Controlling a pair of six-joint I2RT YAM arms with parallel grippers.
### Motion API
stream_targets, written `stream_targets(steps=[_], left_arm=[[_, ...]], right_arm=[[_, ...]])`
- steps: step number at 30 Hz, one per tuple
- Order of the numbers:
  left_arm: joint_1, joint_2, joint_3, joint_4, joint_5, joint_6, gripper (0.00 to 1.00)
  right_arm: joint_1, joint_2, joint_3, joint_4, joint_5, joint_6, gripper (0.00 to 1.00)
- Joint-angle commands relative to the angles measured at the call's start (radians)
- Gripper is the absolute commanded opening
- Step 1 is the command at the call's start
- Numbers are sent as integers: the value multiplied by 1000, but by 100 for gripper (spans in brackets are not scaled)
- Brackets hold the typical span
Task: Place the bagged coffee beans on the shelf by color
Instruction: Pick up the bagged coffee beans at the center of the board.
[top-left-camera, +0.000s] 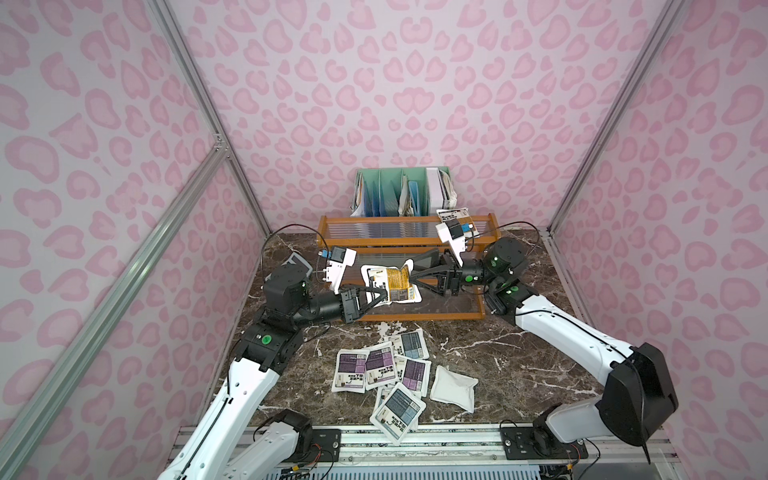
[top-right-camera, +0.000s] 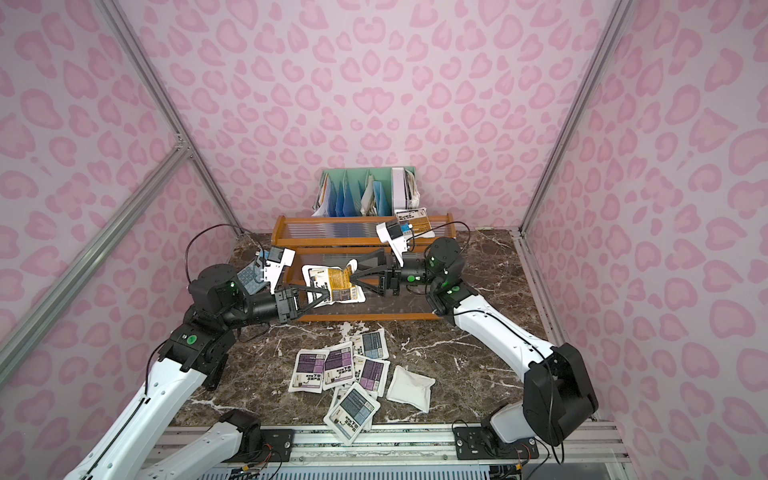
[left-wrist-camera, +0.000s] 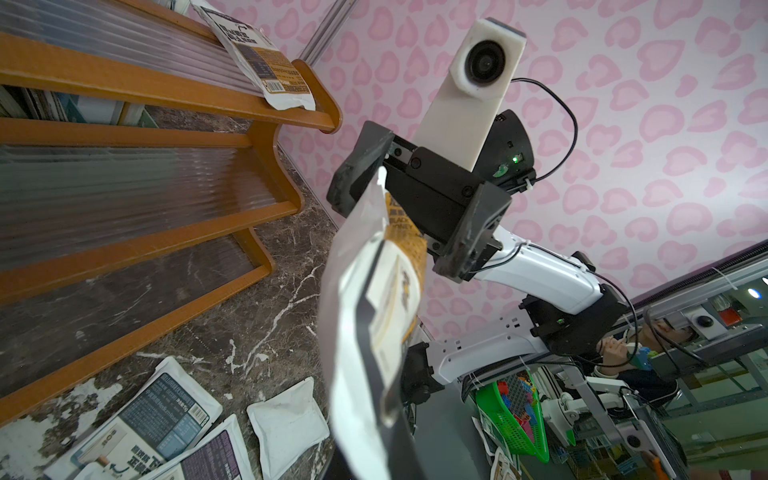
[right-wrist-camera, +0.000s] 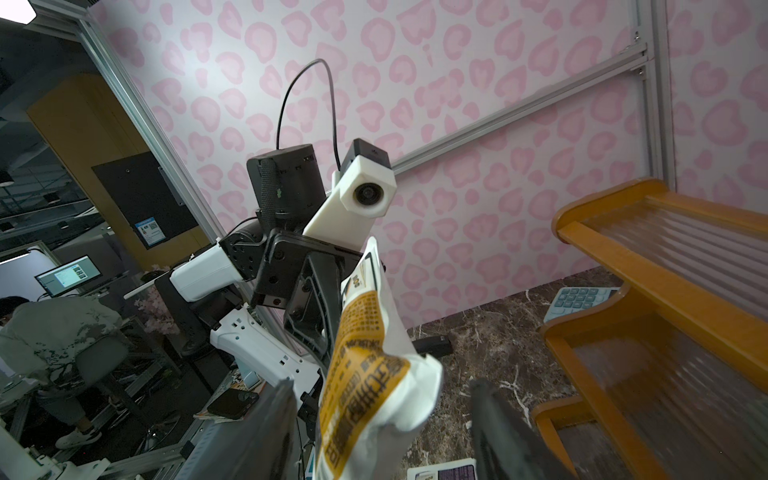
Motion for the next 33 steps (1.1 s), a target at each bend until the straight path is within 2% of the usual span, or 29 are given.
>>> stream_targets(steps=[1,4,7,12,15,18,19,20,22,24,28,30,33], left_arm=[[-1,4,-6,47,17,-11,0],[-3,10,-8,56,18,-22,0],[-2,14,-6,58,21,-21,0],[-2,20,5,34,9,8,0],[-3,20,30,-44,-51,51,1],[-1,20,57,-125,-138,92,18],[-1,18,64,-151,-174,104,38],[-1,14,74,-184,-225,117,45],[2,4,84,-232,-325,130,50],[3,-11,81,-269,-457,128,57],[5,-31,28,-302,-743,90,58],[5,-30,12,-340,-850,71,58],[5,-19,5,-361,-880,48,58]], right_arm=[[10,15,16,36,-18,10,66],[20,31,16,71,-23,33,63],[22,48,17,112,-27,73,52],[23,49,11,118,-18,95,13],[22,38,8,56,2,54,2],[17,26,5,-7,34,16,0],[13,21,3,-22,54,10,0],[6,17,1,-37,80,4,0],[-11,13,7,-80,137,-8,0],[-25,12,25,-116,207,-16,0],[-14,32,112,-230,434,-51,0],[22,52,187,-316,624,-89,0],[106,100,327,-446,996,-110,0]])
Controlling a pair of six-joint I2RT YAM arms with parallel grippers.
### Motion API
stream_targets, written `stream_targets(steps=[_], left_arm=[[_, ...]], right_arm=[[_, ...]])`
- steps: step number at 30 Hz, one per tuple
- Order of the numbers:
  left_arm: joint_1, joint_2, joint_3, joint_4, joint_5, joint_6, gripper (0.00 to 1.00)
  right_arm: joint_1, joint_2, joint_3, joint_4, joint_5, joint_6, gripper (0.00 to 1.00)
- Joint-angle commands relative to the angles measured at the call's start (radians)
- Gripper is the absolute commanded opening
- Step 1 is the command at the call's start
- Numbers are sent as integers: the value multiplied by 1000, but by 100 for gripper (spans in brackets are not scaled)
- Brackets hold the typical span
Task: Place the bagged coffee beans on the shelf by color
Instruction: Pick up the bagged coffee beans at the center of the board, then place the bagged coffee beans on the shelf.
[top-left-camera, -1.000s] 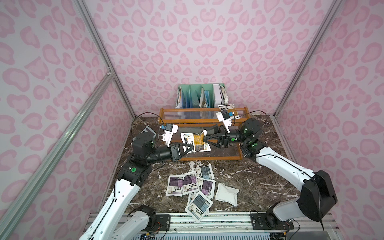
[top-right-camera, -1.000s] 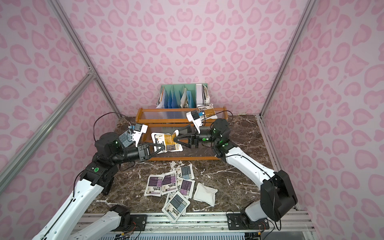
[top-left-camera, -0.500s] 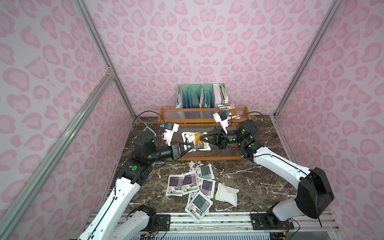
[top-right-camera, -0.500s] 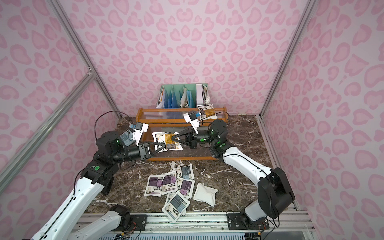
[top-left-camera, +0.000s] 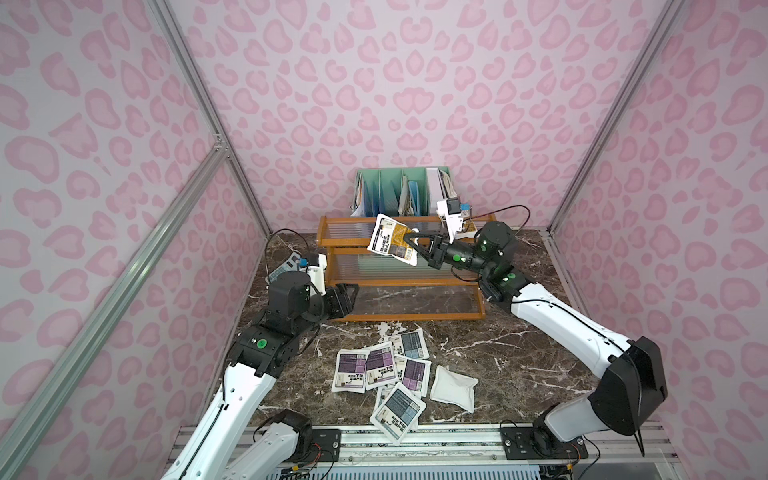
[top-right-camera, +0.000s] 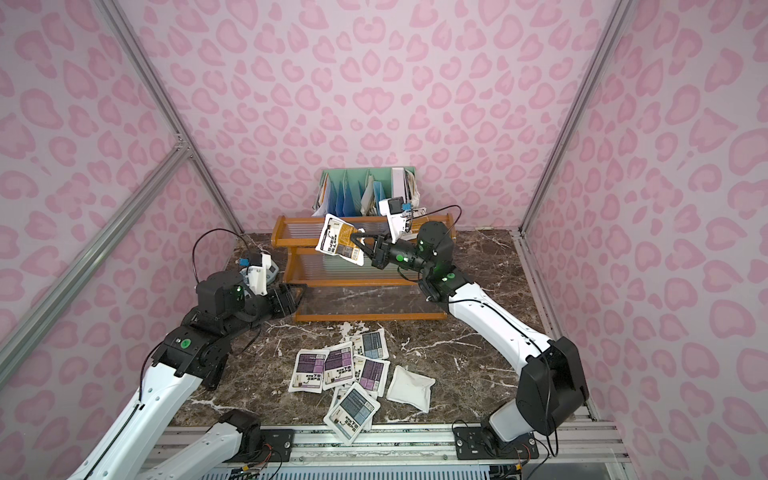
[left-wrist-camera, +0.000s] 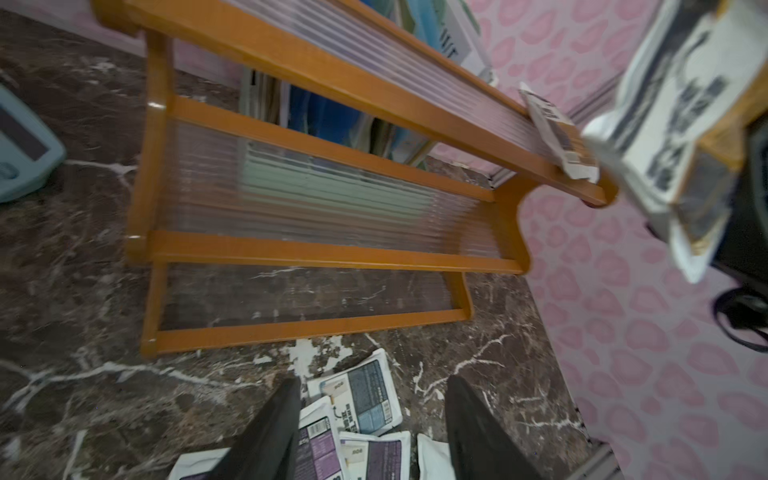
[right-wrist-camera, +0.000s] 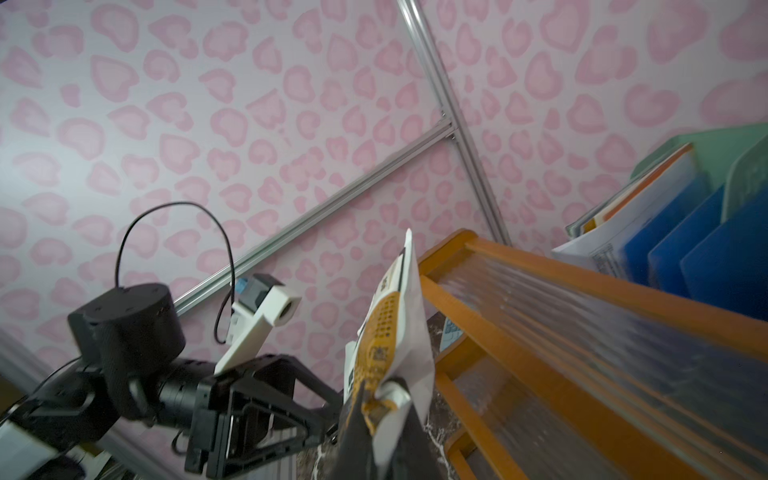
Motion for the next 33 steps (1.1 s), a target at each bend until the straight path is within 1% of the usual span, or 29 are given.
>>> stream_targets(steps=[1,3,5,6,8,11,14,17,21,25,28,33], left_arm=[[-1,8,-5,-36,-148,-28,58],[-1,17,-11,-52,-196,-60,58],[-1,23,-12,-76,-230,-77,57],[0,25,-12,-80,-234,-76,57],[-1,27,-12,-90,-233,-86,57],[-1,23,-11,-106,-220,-88,58],[-1,15,-17,-114,-211,-87,58],[-1,5,-25,-124,-214,-85,58],[-1,-7,-29,-136,-218,-70,58],[-2,-13,-31,-150,-215,-62,58],[0,-18,-27,-167,-212,-61,58],[-1,-33,-35,-182,-207,-49,59]], right_arm=[[85,41,126,-157,524,-53,0],[154,78,187,-186,789,-22,0],[196,125,258,-242,965,43,0],[209,152,300,-273,1017,75,0],[221,197,366,-338,1077,161,0],[228,241,426,-390,1118,266,0],[228,274,469,-406,1136,328,0],[212,301,502,-447,1105,434,1],[180,315,501,-522,1028,601,2],[161,280,391,-419,990,646,5],[160,283,407,-452,995,641,5],[161,263,356,-441,999,668,10]])
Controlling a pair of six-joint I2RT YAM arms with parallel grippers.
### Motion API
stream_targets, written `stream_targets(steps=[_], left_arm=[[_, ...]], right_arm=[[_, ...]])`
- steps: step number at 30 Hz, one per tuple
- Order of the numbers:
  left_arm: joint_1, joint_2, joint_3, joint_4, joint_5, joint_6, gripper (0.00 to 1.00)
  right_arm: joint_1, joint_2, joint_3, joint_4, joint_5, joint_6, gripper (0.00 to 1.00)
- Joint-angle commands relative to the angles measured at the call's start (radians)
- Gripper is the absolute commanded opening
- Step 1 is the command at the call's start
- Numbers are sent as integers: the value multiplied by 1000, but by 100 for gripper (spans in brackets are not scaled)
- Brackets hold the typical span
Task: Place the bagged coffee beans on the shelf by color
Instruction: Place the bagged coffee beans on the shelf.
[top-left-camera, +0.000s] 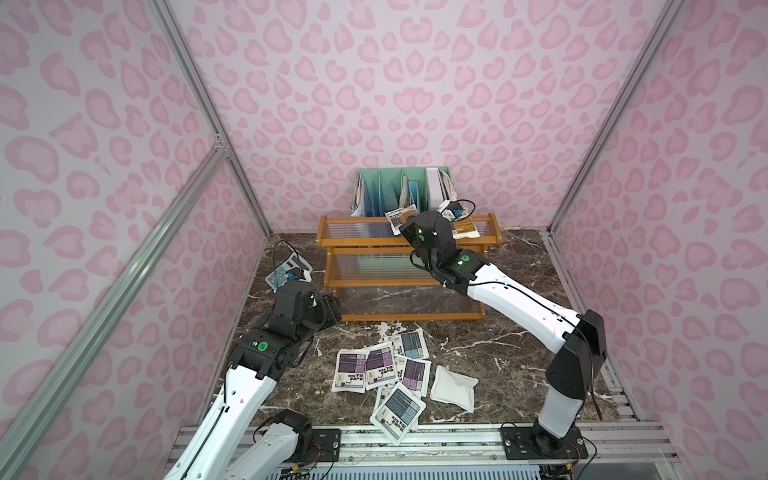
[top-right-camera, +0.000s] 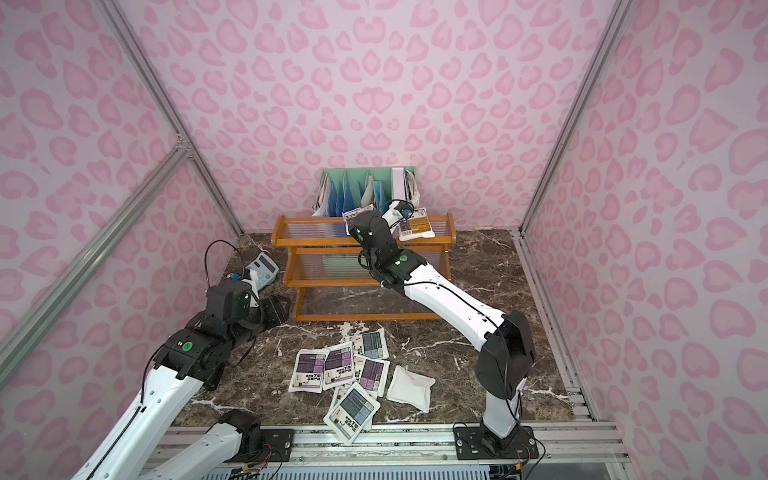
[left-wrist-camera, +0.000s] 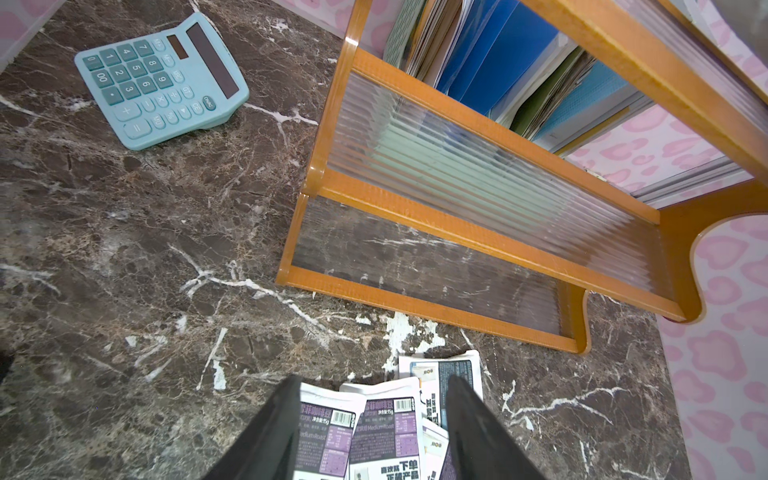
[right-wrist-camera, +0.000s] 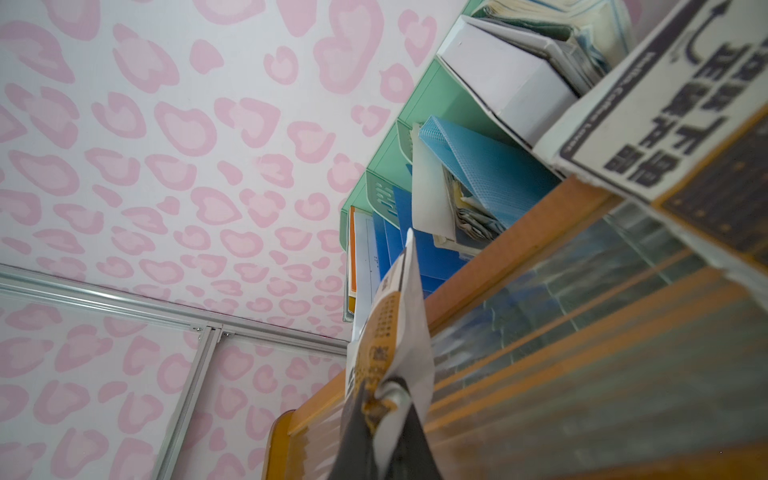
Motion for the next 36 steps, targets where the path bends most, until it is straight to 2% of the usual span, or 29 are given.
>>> stream_targets(steps=[1,6,8,15,24,29,34,36], left_arm=[[1,-9,-4,-18,2,21,59],[1,-16,-10,-28,2,21,59],[1,-17,-13,-35,6,15,59],[0,-22,-23,-52,3,3,59],[1,0,-18,-22,-8,13,59],[0,25,-11,-10,-2,25,59],[1,46,-18,13,29,26,60],[0,65,-26,29,66,36,61]], right_arm=[[-2,-11,-29,11,2,43,10],[3,-17,-52,13,33,50,13],[4,-20,-59,17,42,45,17],[6,-58,-127,52,-50,42,53],[3,-146,-209,14,-129,-13,79],[4,-211,-258,-89,-152,-65,81],[-43,-334,-346,-253,-192,-221,79],[-105,-398,-440,-318,-291,-305,78]])
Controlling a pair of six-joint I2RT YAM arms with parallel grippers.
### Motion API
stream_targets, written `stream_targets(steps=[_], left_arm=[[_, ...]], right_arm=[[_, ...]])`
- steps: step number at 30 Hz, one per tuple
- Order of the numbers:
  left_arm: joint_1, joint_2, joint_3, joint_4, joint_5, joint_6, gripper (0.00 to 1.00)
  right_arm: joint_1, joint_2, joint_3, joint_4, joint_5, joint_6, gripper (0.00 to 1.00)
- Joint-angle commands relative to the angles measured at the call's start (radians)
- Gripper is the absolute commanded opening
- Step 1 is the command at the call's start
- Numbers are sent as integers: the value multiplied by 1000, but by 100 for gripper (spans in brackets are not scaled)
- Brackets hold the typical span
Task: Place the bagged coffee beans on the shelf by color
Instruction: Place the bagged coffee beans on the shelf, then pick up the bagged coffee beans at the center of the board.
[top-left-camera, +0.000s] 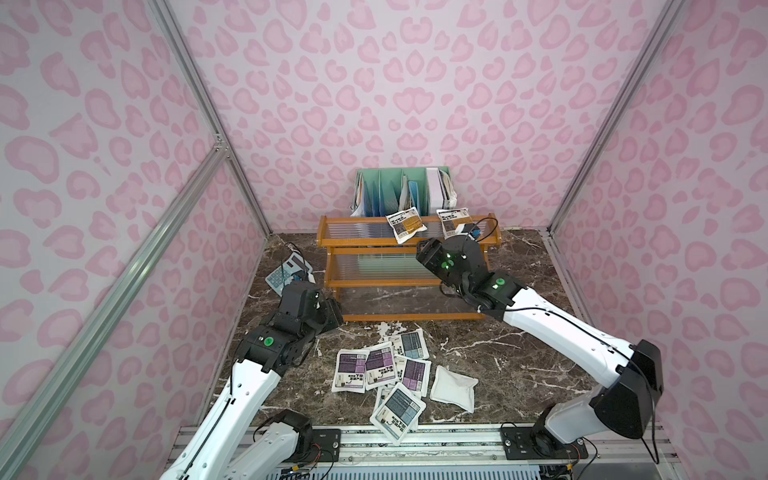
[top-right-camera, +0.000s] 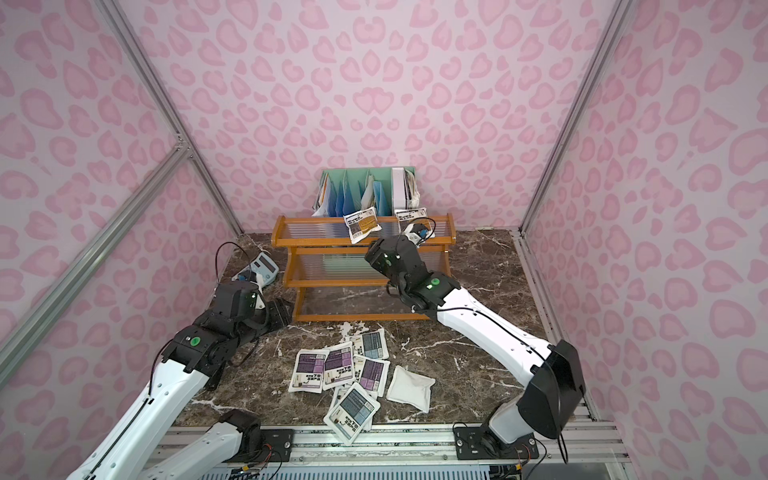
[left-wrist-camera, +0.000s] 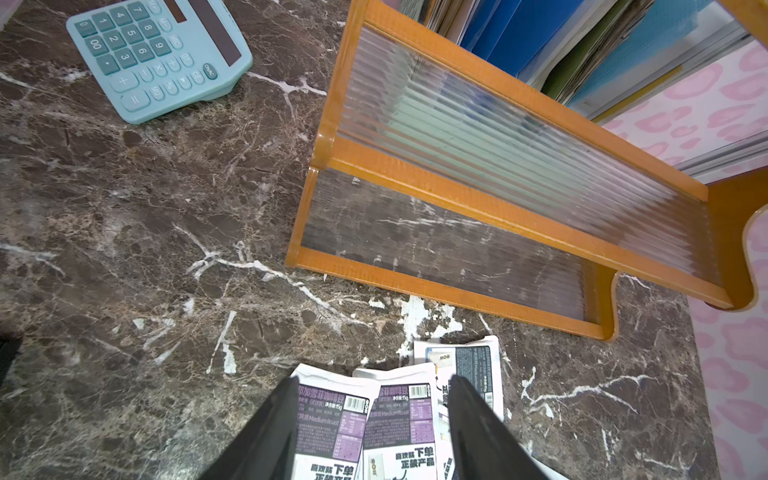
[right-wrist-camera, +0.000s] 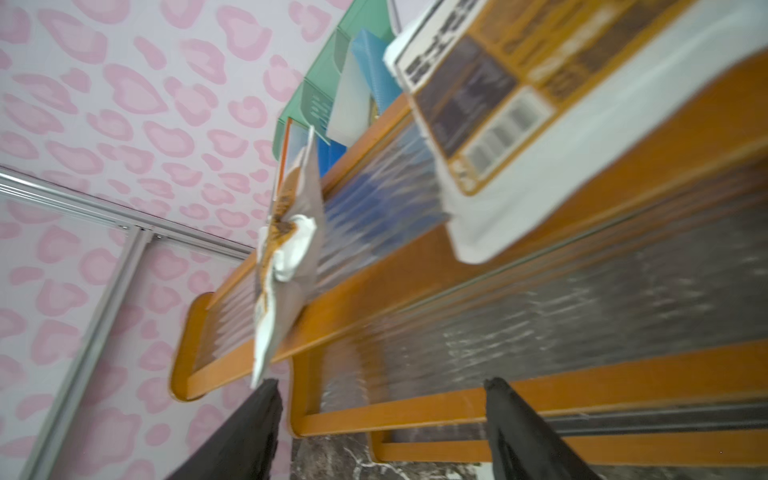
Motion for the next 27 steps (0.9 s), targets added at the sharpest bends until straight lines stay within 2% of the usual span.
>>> stream_targets(steps=[1,3,6,11,18,22,27], left_arm=[[1,26,-12,41,67,22,62],[-4,59,-28,66,112,24,63],[-35,127,-41,104,205,25,64],[-203,277,-2,149,305,99,63],[-420,518,159,69,464,273,62],[-491,654,230,15,507,322,58],[-525,796,323,-49,539,354,45]], right_arm=[[-81,-83,-90,-179,-163,-166,76],[-148,-147,-186,-242,-309,-237,76],[-163,-214,-308,-358,-422,-321,75],[-152,-311,-500,-468,-540,-289,76],[-150,-416,-741,-409,-701,-200,73],[-165,-437,-800,-360,-749,-209,71],[-168,-422,-875,-305,-784,-224,71]])
